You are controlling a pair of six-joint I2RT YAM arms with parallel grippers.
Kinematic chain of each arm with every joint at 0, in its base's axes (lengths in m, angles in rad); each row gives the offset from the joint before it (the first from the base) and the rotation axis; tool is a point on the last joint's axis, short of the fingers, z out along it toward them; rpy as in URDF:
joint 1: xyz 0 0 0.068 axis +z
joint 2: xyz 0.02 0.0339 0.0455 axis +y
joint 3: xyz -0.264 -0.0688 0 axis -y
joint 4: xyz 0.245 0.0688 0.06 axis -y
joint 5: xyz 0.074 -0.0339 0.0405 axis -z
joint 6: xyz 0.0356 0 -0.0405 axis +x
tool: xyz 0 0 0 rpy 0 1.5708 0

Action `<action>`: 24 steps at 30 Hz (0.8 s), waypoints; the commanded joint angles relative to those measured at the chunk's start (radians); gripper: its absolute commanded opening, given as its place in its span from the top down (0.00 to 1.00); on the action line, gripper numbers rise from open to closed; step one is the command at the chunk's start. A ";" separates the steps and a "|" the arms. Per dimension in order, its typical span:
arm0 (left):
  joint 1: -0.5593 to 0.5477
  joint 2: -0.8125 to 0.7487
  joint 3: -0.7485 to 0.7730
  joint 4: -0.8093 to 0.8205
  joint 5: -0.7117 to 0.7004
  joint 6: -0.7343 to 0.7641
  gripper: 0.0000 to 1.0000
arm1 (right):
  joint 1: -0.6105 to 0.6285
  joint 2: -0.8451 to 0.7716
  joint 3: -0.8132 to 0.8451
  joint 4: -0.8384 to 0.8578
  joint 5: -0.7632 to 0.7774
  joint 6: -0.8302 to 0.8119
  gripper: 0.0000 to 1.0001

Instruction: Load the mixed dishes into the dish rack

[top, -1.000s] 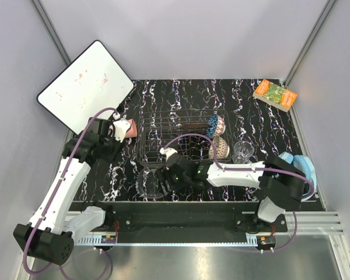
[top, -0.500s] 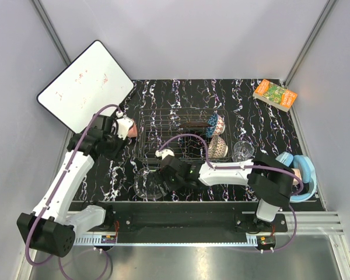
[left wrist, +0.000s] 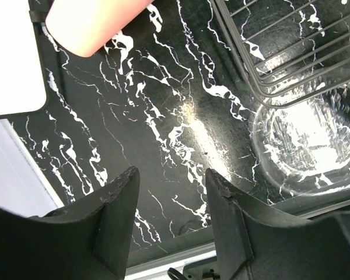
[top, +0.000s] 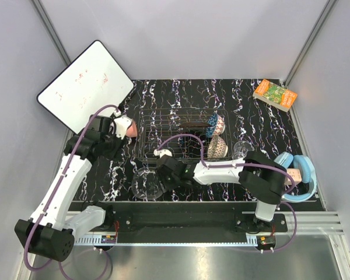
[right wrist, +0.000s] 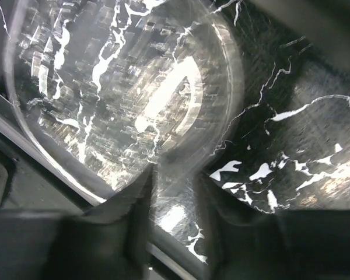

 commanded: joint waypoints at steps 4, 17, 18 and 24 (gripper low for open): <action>-0.002 -0.017 0.024 0.030 -0.047 0.035 0.47 | 0.014 -0.044 -0.039 0.004 0.051 0.068 0.97; -0.002 -0.016 0.038 0.026 -0.057 0.028 0.47 | 0.074 -0.214 -0.043 -0.101 0.166 -0.042 1.00; -0.002 -0.014 0.040 0.025 -0.055 0.025 0.48 | 0.082 -0.269 -0.043 -0.107 0.183 -0.068 1.00; -0.002 0.007 0.057 0.025 -0.049 0.011 0.48 | 0.096 -0.478 0.049 -0.231 0.418 -0.446 1.00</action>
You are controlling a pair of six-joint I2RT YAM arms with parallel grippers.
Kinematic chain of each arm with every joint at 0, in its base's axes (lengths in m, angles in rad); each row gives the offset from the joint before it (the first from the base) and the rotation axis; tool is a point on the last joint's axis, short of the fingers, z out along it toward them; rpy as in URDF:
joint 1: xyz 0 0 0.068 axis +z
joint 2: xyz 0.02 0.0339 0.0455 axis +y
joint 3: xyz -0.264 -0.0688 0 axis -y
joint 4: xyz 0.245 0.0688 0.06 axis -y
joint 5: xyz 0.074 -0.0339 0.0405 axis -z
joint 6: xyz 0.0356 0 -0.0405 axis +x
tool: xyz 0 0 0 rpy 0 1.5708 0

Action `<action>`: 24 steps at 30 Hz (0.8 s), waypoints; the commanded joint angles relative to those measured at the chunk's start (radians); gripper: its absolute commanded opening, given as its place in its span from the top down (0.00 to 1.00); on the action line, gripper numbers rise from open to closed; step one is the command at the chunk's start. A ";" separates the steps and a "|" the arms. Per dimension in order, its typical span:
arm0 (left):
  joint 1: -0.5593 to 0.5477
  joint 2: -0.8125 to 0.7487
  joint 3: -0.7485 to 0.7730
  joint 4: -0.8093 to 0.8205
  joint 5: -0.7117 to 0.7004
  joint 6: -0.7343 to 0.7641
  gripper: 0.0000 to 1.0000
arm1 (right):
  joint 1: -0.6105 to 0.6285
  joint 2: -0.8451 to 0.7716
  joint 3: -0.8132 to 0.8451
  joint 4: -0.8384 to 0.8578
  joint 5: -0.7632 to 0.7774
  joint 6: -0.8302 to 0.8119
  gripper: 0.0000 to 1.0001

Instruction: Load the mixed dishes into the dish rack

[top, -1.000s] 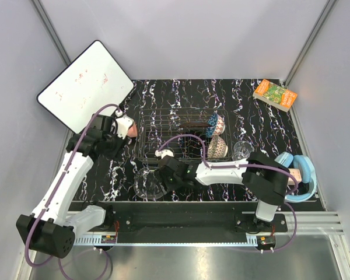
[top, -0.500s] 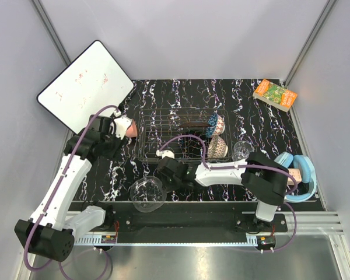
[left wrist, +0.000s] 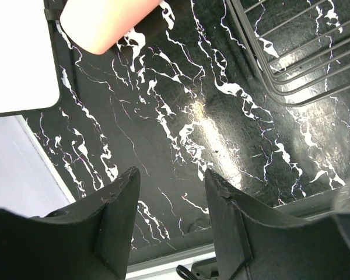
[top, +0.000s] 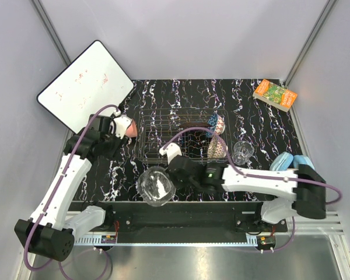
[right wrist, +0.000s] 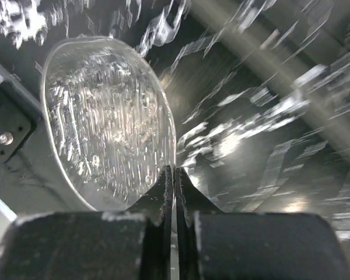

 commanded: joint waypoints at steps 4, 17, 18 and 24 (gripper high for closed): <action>-0.002 0.008 0.046 0.028 -0.006 -0.011 0.48 | 0.003 -0.225 0.123 -0.044 0.475 -0.594 1.00; -0.002 0.008 0.033 0.046 -0.006 -0.022 0.48 | -0.171 -0.357 -0.283 0.731 0.430 -1.664 1.00; -0.002 0.009 0.028 0.046 -0.006 -0.024 0.48 | -0.194 -0.358 -0.291 0.731 0.407 -1.736 1.00; -0.002 0.017 0.025 0.057 0.008 -0.034 0.48 | -0.225 -0.364 -0.293 0.685 0.335 -1.825 1.00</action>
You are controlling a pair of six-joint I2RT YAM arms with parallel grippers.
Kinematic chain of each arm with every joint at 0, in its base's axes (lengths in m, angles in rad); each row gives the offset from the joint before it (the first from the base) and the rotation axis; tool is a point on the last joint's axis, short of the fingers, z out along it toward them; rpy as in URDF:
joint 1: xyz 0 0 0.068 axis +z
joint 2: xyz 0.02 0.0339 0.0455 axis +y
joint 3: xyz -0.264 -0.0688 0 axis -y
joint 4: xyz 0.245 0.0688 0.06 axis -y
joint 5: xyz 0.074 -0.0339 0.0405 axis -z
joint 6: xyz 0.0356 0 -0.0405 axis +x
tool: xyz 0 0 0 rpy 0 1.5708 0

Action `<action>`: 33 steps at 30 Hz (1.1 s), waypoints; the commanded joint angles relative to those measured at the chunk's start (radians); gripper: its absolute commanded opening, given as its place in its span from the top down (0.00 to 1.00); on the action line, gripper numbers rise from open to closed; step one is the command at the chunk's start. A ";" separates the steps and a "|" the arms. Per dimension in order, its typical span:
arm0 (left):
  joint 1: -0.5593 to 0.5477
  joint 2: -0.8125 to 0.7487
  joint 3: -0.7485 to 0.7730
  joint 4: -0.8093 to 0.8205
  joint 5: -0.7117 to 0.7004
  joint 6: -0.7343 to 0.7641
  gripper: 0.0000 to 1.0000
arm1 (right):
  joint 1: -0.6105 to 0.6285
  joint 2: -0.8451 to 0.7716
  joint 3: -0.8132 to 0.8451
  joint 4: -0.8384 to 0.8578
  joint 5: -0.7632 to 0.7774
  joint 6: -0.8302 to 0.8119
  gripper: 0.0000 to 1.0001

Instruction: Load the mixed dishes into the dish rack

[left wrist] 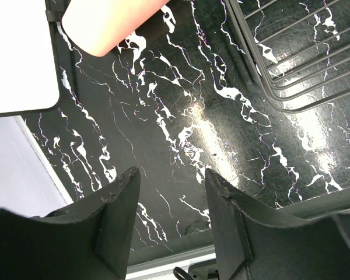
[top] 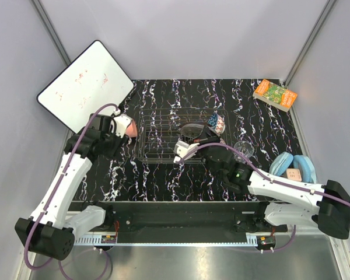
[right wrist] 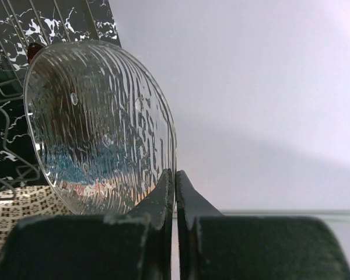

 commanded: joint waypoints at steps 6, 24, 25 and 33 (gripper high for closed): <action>-0.002 0.013 0.021 0.056 0.007 -0.014 0.48 | -0.024 0.003 -0.032 0.053 -0.117 -0.169 1.00; -0.002 0.037 0.022 0.070 0.016 -0.008 0.48 | -0.089 0.089 -0.014 0.106 -0.195 -0.261 1.00; -0.002 0.043 0.022 0.070 0.016 -0.008 0.48 | -0.089 0.083 -0.005 0.100 -0.198 -0.265 1.00; -0.002 0.059 0.021 0.079 0.024 -0.014 0.48 | -0.087 0.022 0.046 0.048 -0.215 -0.311 1.00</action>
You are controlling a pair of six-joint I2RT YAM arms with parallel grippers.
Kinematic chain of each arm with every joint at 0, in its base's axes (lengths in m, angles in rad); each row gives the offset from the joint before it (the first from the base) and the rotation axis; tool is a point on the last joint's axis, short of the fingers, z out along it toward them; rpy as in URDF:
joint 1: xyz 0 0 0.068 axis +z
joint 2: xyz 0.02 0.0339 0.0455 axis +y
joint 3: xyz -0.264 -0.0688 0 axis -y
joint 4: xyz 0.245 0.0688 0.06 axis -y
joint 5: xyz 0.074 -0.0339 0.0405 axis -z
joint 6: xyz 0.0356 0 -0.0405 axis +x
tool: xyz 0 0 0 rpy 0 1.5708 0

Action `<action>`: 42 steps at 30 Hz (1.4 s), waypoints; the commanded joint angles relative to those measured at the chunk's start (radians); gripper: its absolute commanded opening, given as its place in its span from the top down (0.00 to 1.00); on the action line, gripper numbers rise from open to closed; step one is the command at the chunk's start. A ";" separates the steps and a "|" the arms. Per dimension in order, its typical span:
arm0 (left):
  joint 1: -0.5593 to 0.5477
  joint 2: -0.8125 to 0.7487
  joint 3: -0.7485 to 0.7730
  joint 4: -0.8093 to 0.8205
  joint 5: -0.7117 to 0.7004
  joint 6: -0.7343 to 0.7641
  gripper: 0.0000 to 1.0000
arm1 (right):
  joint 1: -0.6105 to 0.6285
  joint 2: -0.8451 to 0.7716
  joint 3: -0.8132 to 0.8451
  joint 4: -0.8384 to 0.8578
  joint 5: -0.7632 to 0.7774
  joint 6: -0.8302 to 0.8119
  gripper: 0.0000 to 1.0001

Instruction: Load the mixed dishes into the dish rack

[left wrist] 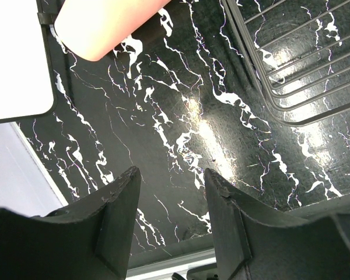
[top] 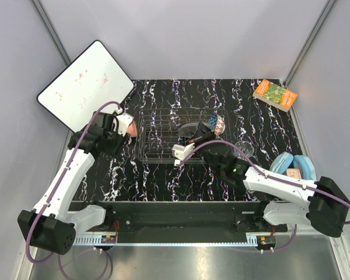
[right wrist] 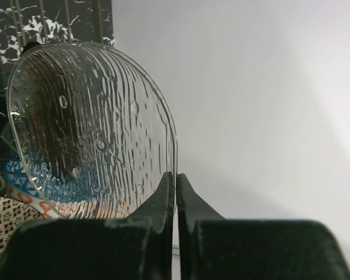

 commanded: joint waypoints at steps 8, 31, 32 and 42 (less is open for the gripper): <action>-0.002 0.015 0.035 0.050 0.026 -0.012 0.48 | -0.006 -0.030 -0.037 0.060 -0.010 -0.038 1.00; -0.002 0.018 0.029 0.057 0.068 -0.022 0.48 | 0.000 -0.035 -0.117 0.276 0.042 -0.101 1.00; -0.002 0.024 0.029 0.057 0.071 -0.022 0.48 | 0.001 -0.027 -0.115 0.295 0.047 -0.102 1.00; -0.002 0.041 0.050 0.055 0.083 -0.018 0.48 | -0.002 0.062 -0.133 0.370 0.057 -0.076 1.00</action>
